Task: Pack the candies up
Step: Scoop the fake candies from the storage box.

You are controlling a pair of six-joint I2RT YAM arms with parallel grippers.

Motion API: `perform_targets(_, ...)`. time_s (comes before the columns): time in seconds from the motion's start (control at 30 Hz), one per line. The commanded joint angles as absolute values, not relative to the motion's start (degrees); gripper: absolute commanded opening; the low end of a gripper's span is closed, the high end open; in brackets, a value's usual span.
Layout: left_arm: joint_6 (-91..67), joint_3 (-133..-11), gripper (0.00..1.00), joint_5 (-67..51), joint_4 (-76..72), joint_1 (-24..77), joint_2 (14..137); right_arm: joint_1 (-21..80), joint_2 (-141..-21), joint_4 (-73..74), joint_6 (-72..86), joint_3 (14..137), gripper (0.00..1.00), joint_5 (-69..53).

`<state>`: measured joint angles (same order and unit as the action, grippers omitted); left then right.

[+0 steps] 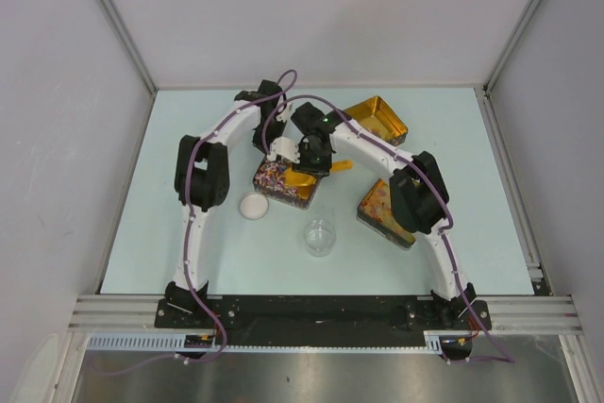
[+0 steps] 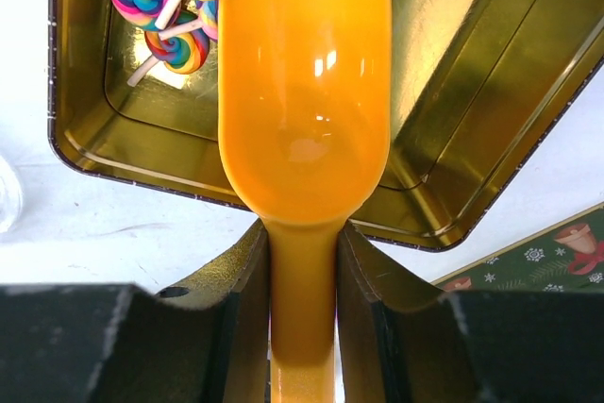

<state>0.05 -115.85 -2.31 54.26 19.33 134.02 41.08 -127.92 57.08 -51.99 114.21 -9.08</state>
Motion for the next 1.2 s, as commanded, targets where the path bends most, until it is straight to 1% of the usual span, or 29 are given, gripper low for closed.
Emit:
perform_targets(0.0, -4.75, -116.46, 0.0, -8.26, 50.63, 21.27, 125.86, 43.33, -129.37, 47.73, -49.57, 114.7, 0.0, -12.49)
perform_targets(0.1, -4.83, -116.28, 0.0, -8.17, 50.63, 21.36, 125.6, 44.47, -128.76, 42.64, -49.75, 110.4, 0.0, -9.06)
perform_targets(0.23, -4.83, -116.1, 0.0, -8.26, 50.54, 21.45, 125.42, 45.52, -128.24, 36.5, -48.87, 107.76, 0.0, -6.24)
perform_targets(0.33, -4.75, -116.02, 0.0, -8.17, 50.54, 21.45, 125.42, 45.27, -127.88, 37.34, -48.25, 108.19, 0.0, -9.04)
perform_targets(0.47, -4.75, -115.93, 0.0, -8.26, 50.45, 21.53, 125.51, 43.69, -130.68, 43.84, -45.97, 114.07, 0.0, -18.42)
perform_targets(0.5, -4.75, -116.01, 0.0, -8.35, 50.45, 21.53, 125.42, 43.33, -131.13, 44.9, -45.01, 116.34, 0.0, -19.67)
perform_targets(0.67, -4.75, -115.93, 0.0, -8.35, 50.62, 21.53, 125.6, 42.8, -132.36, 47.37, -44.73, 117.33, 0.0, -23.02)
perform_targets(0.77, -4.75, -116.02, 0.0, -8.35, 50.54, 21.53, 125.68, 43.68, -132.89, 46.85, -45.79, 116.55, 0.0, -19.62)
perform_targets(0.87, -4.66, -116.02, 0.0, -8.17, 50.45, 21.53, 125.77, 44.3, -131.75, 42.38, -45.18, 112.86, 0.0, -16.18)
perform_targets(1.0, -4.66, -115.93, 0.0, -8.17, 50.54, 21.62, 125.77, 45.44, -129.82, 31.85, -42.63, 107.76, 0.0, -8.98)
perform_targets(1.17, -4.48, -116.01, 0.0, -8.09, 50.54, 21.62, 125.86, 45.35, -129.11, 30.06, -42.01, 105.21, 0.0, -7.99)
